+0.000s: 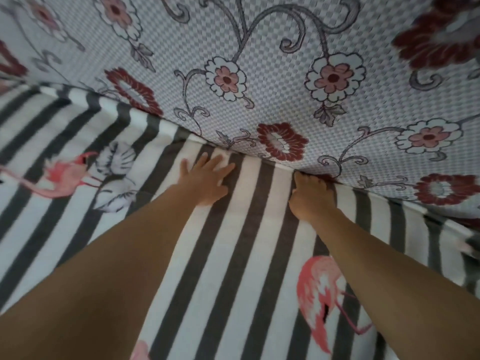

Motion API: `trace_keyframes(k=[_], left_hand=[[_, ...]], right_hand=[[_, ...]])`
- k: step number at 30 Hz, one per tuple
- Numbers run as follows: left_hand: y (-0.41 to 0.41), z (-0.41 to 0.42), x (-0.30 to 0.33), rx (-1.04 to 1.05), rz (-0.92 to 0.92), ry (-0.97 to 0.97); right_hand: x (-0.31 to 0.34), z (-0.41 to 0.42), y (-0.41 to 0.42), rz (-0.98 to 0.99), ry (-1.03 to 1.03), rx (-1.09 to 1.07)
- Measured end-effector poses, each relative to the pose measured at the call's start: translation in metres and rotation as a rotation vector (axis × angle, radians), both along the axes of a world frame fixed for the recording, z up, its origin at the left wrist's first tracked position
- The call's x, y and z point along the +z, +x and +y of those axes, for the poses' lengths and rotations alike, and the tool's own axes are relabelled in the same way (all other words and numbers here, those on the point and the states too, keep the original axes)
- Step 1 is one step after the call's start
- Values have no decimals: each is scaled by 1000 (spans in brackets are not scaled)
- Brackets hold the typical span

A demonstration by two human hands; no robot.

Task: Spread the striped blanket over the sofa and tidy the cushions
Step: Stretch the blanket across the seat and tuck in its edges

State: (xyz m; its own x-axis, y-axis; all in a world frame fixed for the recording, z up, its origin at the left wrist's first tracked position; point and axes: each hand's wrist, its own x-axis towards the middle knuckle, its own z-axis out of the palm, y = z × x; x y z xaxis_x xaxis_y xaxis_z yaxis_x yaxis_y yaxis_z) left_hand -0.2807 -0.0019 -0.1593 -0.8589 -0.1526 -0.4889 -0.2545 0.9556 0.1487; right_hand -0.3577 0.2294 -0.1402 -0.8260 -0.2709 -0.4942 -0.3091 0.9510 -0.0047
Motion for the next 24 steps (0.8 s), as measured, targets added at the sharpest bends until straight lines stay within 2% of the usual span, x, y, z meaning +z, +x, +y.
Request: trace_keyframes(k=[4, 8, 17, 24], left_hand=[[46, -57, 26, 107, -42, -56], [60, -113, 35, 141, 7, -141], [34, -219, 1, 144, 30, -173], [10, -285, -33, 61, 237, -292]], right_hand=[[21, -59, 42, -49, -201, 288], [26, -136, 64, -139, -360, 380], [-15, -277, 43, -90, -374, 324], [-50, -309, 33, 57, -230, 191]])
